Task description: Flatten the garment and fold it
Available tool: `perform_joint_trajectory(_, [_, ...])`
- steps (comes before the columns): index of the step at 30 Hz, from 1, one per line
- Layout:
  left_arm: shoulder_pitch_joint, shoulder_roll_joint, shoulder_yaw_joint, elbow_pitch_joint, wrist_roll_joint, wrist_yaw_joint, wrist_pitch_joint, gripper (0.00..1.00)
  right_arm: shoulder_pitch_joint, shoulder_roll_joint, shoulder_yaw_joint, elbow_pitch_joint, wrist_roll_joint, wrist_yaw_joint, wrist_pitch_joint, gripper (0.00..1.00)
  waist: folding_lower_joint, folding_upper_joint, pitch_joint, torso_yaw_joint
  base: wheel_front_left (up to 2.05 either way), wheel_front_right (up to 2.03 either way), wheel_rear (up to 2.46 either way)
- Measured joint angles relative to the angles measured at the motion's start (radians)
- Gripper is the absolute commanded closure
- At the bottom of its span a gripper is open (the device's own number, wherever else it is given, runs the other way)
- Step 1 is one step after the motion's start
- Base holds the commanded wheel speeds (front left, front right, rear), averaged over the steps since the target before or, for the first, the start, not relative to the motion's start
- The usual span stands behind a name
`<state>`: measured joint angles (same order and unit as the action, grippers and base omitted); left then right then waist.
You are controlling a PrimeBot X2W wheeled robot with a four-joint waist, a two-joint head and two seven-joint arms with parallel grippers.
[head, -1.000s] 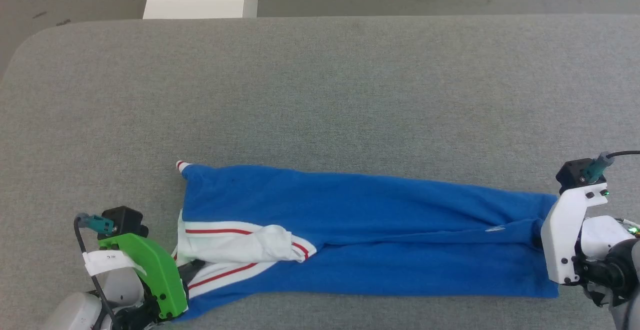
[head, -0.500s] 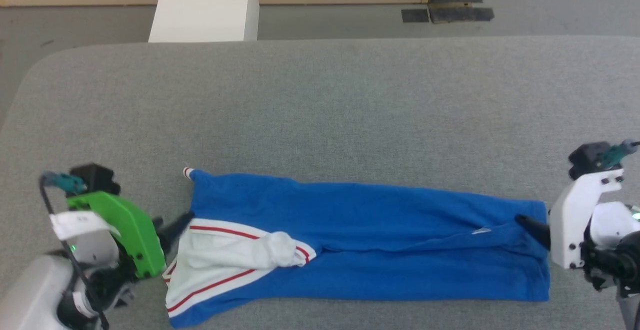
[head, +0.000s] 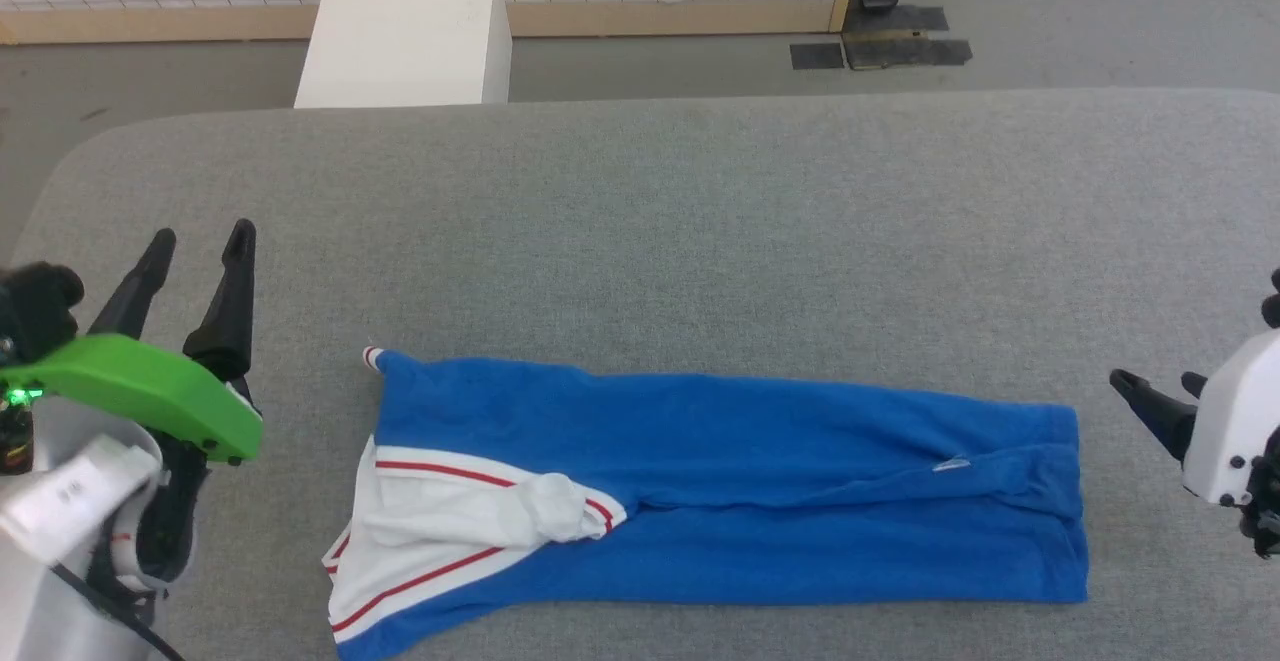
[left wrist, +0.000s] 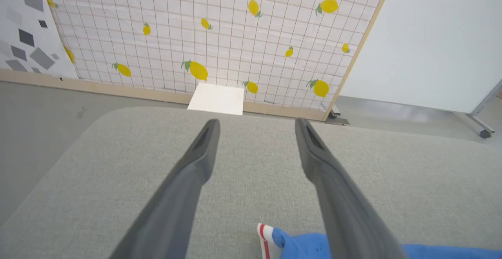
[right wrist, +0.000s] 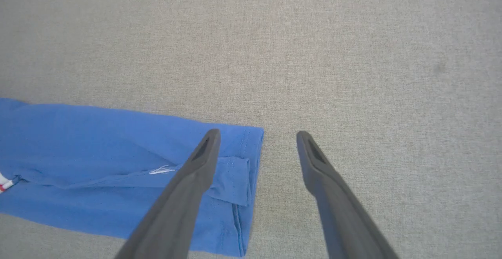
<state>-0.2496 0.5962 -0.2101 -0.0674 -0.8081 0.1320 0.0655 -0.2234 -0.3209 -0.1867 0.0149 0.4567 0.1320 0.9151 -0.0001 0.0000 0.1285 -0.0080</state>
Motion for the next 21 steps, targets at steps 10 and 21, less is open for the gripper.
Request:
perform_joint_trajectory(10, [0.008, -0.073, -0.029, 0.087, 0.16, -0.018, -0.284, 0.0, 0.044, -0.007, -0.009, 0.074, -0.011, 0.0, 0.05, 0.0, 0.0, 0.0, 0.06, 0.013, 0.0, 0.0, 0.0])
perform_joint_trajectory(21, [0.016, -0.125, -0.017, 0.122, 0.22, -0.027, -0.318, 0.0, 0.051, -0.02, 0.12, 0.125, 0.043, 0.0, 0.055, 0.0, 0.0, 0.0, 0.116, 0.018, 0.0, 0.0, 0.0])
